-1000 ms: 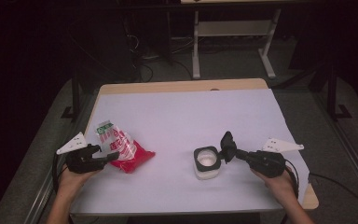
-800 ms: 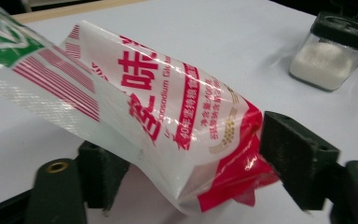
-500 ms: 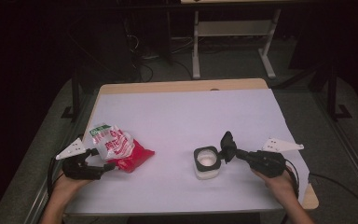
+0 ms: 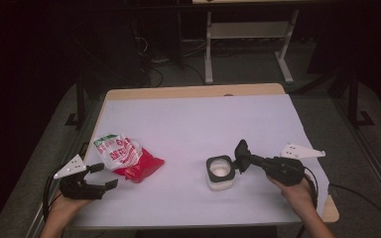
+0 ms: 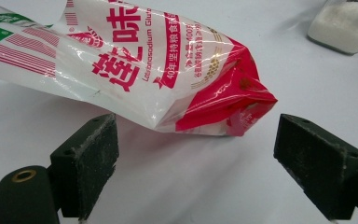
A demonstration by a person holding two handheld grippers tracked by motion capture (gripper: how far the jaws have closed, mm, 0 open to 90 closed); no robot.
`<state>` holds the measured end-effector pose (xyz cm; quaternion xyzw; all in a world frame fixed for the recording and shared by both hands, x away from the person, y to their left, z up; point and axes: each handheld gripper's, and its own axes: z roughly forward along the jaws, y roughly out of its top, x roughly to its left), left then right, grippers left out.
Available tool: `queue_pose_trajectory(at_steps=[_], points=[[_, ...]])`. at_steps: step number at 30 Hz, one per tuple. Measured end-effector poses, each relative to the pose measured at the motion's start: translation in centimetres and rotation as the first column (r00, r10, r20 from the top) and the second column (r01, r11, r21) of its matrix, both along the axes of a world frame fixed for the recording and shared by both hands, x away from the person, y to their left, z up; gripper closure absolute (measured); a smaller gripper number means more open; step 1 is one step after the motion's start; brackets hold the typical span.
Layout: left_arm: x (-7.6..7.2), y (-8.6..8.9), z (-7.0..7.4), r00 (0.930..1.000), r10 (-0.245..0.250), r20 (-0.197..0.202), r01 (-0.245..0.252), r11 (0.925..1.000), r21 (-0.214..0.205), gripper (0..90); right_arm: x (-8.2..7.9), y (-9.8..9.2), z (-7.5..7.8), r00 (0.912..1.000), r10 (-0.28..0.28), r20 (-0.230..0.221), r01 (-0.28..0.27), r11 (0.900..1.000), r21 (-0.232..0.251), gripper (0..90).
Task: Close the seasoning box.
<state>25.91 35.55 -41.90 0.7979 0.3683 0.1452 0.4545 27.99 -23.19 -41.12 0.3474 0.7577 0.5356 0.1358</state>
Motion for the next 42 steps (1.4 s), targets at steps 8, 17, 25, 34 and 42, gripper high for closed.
queue_pose_trajectory(at_steps=[8,17,25,34,42], points=[[-0.6,-0.2,-0.4,1.0,-0.002,-0.003,0.002,0.9999,0.017,13.5,0.0,1.4,1.2,0.9994,0.022,0.026,-0.022,0.9996,0.018,90.0],[-0.5,-0.9,0.0,0.9999,-0.011,0.006,0.011,0.9999,0.006,13.5,-0.1,2.7,1.6,0.9985,0.046,0.028,-0.047,0.9981,0.039,90.0],[-0.6,-1.0,0.0,0.9997,-0.023,0.009,0.023,0.9997,0.005,13.5,-0.3,4.4,2.0,0.9939,0.103,0.04,-0.104,0.9943,0.022,90.0],[-0.8,-0.8,-0.1,0.9997,-0.024,0.01,0.024,0.9997,-0.003,13.6,-0.1,4.1,1.9,0.9962,0.073,0.048,-0.073,0.9973,0.008,90.0],[-1.0,-0.7,0.1,0.9996,-0.024,0.016,0.024,0.9997,-0.006,13.6,0.0,2.0,1.0,0.9994,0.011,0.034,-0.01,0.9997,-0.021,89.9]])
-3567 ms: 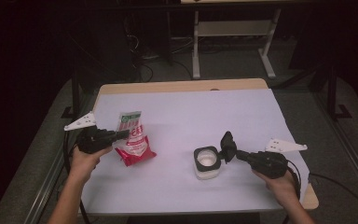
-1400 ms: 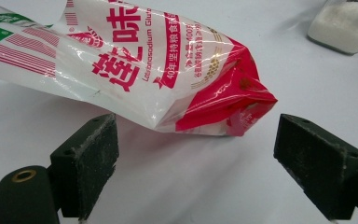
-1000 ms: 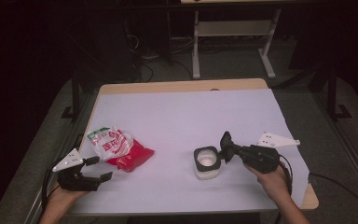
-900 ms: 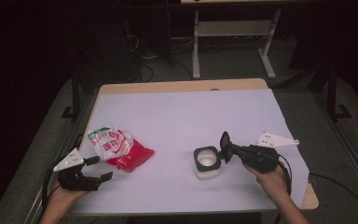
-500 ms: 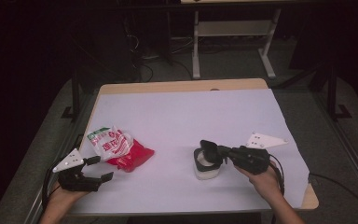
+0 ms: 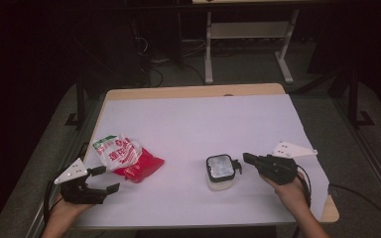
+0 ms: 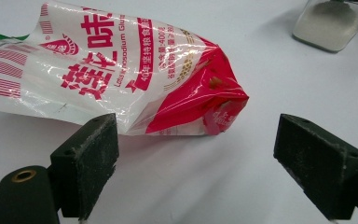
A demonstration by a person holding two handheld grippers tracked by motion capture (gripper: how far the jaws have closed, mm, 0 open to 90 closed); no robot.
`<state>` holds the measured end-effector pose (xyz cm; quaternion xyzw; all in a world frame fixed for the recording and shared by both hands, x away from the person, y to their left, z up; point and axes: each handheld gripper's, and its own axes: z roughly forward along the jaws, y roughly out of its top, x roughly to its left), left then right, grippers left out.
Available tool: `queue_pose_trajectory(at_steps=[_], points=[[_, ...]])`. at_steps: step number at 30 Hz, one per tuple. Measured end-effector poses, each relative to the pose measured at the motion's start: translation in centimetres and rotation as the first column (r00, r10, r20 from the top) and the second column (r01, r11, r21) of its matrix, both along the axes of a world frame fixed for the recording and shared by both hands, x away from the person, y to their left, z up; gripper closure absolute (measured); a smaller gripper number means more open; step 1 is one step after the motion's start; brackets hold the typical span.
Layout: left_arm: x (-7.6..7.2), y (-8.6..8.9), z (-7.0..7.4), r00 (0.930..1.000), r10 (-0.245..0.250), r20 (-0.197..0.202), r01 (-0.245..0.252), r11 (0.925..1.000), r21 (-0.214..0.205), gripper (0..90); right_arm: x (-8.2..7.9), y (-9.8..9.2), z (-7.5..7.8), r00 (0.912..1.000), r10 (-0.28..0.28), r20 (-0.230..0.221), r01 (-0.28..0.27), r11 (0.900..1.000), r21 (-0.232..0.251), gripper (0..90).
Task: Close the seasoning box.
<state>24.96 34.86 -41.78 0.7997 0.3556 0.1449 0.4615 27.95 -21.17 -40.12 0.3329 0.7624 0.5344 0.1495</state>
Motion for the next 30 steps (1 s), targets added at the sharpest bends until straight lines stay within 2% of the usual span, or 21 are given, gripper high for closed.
queue_pose_trajectory(at_steps=[2,6,7,8,9,10,11,12,15,16,18,30], points=[[0.0,0.1,0.0,1.0,-0.001,0.005,0.001,1.0,0.007,13.6,-0.1,-1.0,-0.5,0.9995,-0.028,-0.014,0.028,0.9993,-0.023,86.8],[-0.1,0.2,0.0,1.0,0.006,-0.002,-0.006,1.0,0.005,13.6,-0.1,-1.8,-1.1,0.9983,-0.045,-0.038,0.043,0.9984,-0.036,81.1],[-0.1,0.2,0.0,1.0,0.006,-0.002,-0.006,1.0,0.005,13.6,-0.2,-2.0,-1.3,0.9977,-0.053,-0.043,0.051,0.9973,-0.054,76.8],[0.0,0.2,0.0,1.0,0.005,-0.001,-0.005,1.0,0.008,13.6,-0.2,-2.5,-1.8,0.9957,-0.06,-0.071,0.055,0.9962,-0.067,68.6],[-0.1,0.2,0.1,1.0,0.006,0.0,-0.006,1.0,0.007,13.6,-0.2,-2.5,-1.8,0.9957,-0.06,-0.071,0.055,0.9962,-0.067,68.6],[-0.1,0.2,0.1,1.0,0.008,0.004,-0.008,1.0,0.002,13.6,-0.2,-3.0,-2.3,0.9947,-0.066,-0.078,0.06,0.9955,-0.073,57.1],[-0.1,0.2,0.1,1.0,0.008,0.004,-0.008,1.0,0.002,13.6,-0.2,-3.0,-2.3,0.9947,-0.066,-0.078,0.06,0.9955,-0.073,57.1],[-0.1,0.2,0.1,1.0,0.008,0.003,-0.008,1.0,0.005,13.6,-0.2,-3.1,-2.4,0.9937,-0.065,-0.091,0.058,0.9955,-0.075,52.9],[-0.1,0.1,0.1,1.0,0.008,0.004,-0.008,1.0,0.001,13.7,-0.1,-4.0,-3.4,0.9894,-0.066,-0.13,0.056,0.9953,-0.078,32.2],[0.0,0.1,0.1,1.0,0.005,0.005,-0.005,1.0,0.006,13.7,-0.1,-4.0,-3.4,0.9894,-0.066,-0.13,0.056,0.9953,-0.078,32.2],[0.0,0.0,0.1,1.0,0.003,-0.001,-0.003,1.0,0.009,13.7,0.2,-4.4,-4.0,0.9867,-0.087,-0.138,0.074,0.9926,-0.096,17.9],[0.0,-0.1,0.1,1.0,0.001,0.002,-0.001,1.0,-0.001,13.7,0.2,-4.6,-4.3,0.9874,-0.104,-0.12,0.091,0.9903,-0.105,14.5]])
